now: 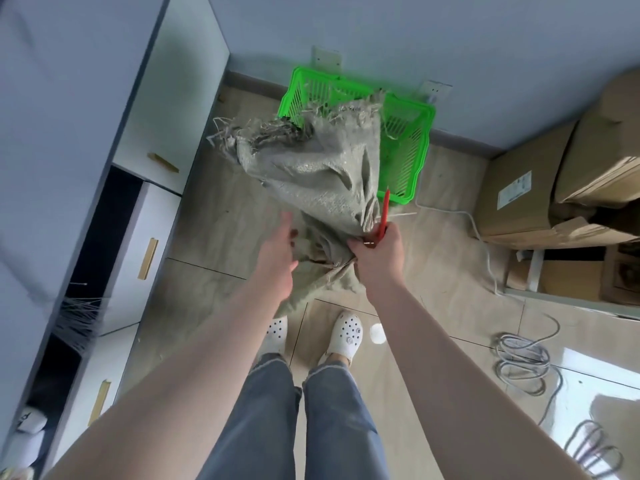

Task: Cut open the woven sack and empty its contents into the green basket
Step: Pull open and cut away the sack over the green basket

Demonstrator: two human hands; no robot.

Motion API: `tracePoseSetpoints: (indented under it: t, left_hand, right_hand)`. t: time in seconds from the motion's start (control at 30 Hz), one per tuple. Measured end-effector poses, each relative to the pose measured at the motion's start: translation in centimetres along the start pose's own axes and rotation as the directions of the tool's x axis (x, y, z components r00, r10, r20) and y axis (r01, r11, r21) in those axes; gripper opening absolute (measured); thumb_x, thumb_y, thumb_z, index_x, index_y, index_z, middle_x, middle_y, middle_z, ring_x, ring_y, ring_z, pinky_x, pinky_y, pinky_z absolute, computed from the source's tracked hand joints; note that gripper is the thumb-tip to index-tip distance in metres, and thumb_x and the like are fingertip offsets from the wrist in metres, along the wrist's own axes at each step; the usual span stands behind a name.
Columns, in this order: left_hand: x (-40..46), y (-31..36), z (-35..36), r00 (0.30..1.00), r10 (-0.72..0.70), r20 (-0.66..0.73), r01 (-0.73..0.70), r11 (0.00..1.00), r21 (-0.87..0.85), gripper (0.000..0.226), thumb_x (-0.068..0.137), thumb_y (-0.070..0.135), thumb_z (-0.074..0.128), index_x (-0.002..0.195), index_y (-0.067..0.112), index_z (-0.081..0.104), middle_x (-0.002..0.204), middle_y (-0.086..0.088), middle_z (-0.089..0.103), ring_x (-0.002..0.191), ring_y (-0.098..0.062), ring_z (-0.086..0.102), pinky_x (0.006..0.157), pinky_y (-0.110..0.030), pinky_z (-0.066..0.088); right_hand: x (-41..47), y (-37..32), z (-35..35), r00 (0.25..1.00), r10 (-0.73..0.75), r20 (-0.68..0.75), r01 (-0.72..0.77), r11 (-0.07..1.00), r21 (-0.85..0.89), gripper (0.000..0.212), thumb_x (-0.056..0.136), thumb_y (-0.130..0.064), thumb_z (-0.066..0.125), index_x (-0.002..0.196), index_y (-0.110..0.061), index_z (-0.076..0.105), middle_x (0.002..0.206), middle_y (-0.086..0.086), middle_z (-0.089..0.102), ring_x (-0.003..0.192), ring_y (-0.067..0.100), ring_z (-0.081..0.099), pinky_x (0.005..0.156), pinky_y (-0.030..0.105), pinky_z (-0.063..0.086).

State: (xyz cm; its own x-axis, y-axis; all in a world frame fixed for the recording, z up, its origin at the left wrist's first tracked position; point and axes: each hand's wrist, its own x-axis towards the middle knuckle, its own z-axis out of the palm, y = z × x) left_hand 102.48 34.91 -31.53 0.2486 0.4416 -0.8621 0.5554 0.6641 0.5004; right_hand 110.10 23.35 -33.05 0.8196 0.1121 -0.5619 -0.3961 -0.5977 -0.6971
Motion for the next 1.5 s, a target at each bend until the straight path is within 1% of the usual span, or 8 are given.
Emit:
tracePoseSetpoints:
  t: [0.13, 0.27, 0.43, 0.53, 0.77, 0.93, 1.0, 1.5]
  left_hand:
    - [1.3, 4.3, -1.5, 0.989, 0.014, 0.145, 0.030, 0.953, -0.300, 0.089, 0.071, 0.082, 0.046, 0.136, 0.021, 0.043, 0.121, -0.007, 0.064, 0.104, -0.025, 0.063, 0.098, -0.052, 0.048]
    - [0.3, 6.2, -1.2, 0.994, 0.106, 0.039, -0.099, 0.986, -0.135, 0.045, 0.084, 0.024, 0.074, 0.123, 0.009, 0.057, 0.110, -0.010, 0.070, 0.080, -0.017, 0.068, 0.062, -0.029, 0.055]
    - [-4.4, 3.9, -2.0, 0.933, 0.269, 0.238, -0.307, 0.942, 0.139, 0.040, 0.074, 0.000, 0.076, 0.109, 0.010, 0.059, 0.098, -0.004, 0.071, 0.085, -0.010, 0.071, 0.082, -0.023, 0.057]
    - [-8.2, 1.0, -2.5, 0.860, 0.177, 0.479, -0.323, 0.915, 0.243, 0.041, 0.076, -0.011, 0.070, 0.102, 0.018, 0.056, 0.093, 0.007, 0.069, 0.073, 0.008, 0.067, 0.063, -0.005, 0.050]
    - [-7.2, 1.1, -7.2, 0.684, -0.184, 0.706, -0.264, 0.839, 0.475, 0.061, 0.079, -0.024, 0.044, 0.113, 0.024, 0.062, 0.118, 0.003, 0.067, 0.118, -0.013, 0.059, 0.107, -0.028, 0.041]
    - [-5.4, 3.7, -6.5, 0.912, 0.031, 0.409, -0.193, 0.912, 0.361, 0.013, 0.094, 0.026, 0.057, 0.103, 0.021, 0.065, 0.112, 0.001, 0.068, 0.103, -0.012, 0.063, 0.098, -0.031, 0.047]
    - [-5.1, 3.7, -4.6, 0.927, 0.076, 0.368, -0.237, 0.878, 0.416, 0.066, 0.074, 0.062, 0.069, 0.123, 0.019, 0.058, 0.121, 0.000, 0.066, 0.103, -0.014, 0.064, 0.100, -0.036, 0.048]
    - [-7.1, -1.5, -4.3, 0.748, 0.294, 0.595, -0.661, 0.398, 0.636, 0.054, 0.081, 0.039, 0.071, 0.123, 0.013, 0.049, 0.105, 0.002, 0.067, 0.085, -0.009, 0.063, 0.076, -0.021, 0.052]
  right_hand:
    - [-1.1, 0.9, -0.7, 0.991, -0.009, 0.131, 0.013, 0.999, -0.031, 0.031, 0.075, -0.013, 0.075, 0.085, -0.024, 0.048, 0.081, -0.002, 0.056, 0.072, 0.022, 0.053, 0.069, 0.044, 0.051]
    - [-2.3, 1.5, -1.5, 0.973, -0.001, 0.229, 0.038, 0.986, -0.159, 0.029, 0.075, -0.009, 0.072, 0.089, -0.016, 0.047, 0.092, 0.006, 0.057, 0.078, 0.021, 0.051, 0.071, 0.039, 0.048]
    - [-2.5, -2.2, -3.9, 0.985, 0.169, 0.042, -0.173, 0.927, 0.332, 0.026, 0.077, -0.038, 0.062, 0.087, -0.022, 0.044, 0.092, 0.003, 0.054, 0.083, 0.020, 0.052, 0.069, 0.032, 0.047]
    - [-2.5, -5.3, -3.6, 0.949, 0.252, 0.190, -0.302, 0.898, 0.320, 0.079, 0.051, -0.062, 0.078, 0.112, -0.017, 0.054, 0.108, 0.007, 0.065, 0.093, 0.024, 0.067, 0.080, 0.042, 0.059]
    - [-4.0, -4.1, -2.1, 0.971, 0.222, 0.087, -0.233, 0.962, 0.146, 0.060, 0.059, -0.019, 0.086, 0.106, -0.011, 0.050, 0.105, 0.012, 0.064, 0.094, 0.031, 0.066, 0.082, 0.051, 0.057]
    - [-9.0, -1.1, -1.7, 0.978, 0.083, 0.194, -0.097, 0.993, 0.064, 0.056, 0.066, -0.020, 0.087, 0.104, -0.020, 0.046, 0.099, -0.001, 0.061, 0.097, 0.022, 0.062, 0.090, 0.047, 0.053]
    - [-11.5, 0.1, -1.2, 0.953, 0.090, 0.288, -0.112, 0.992, 0.060, 0.066, 0.059, -0.034, 0.089, 0.107, -0.024, 0.046, 0.103, -0.004, 0.062, 0.098, 0.018, 0.063, 0.089, 0.044, 0.054]
    - [-6.6, -7.1, -1.9, 0.987, 0.026, -0.157, 0.000, 0.986, 0.165, 0.049, 0.080, -0.022, 0.077, 0.114, -0.010, 0.043, 0.109, 0.002, 0.059, 0.100, 0.022, 0.058, 0.092, 0.038, 0.049]
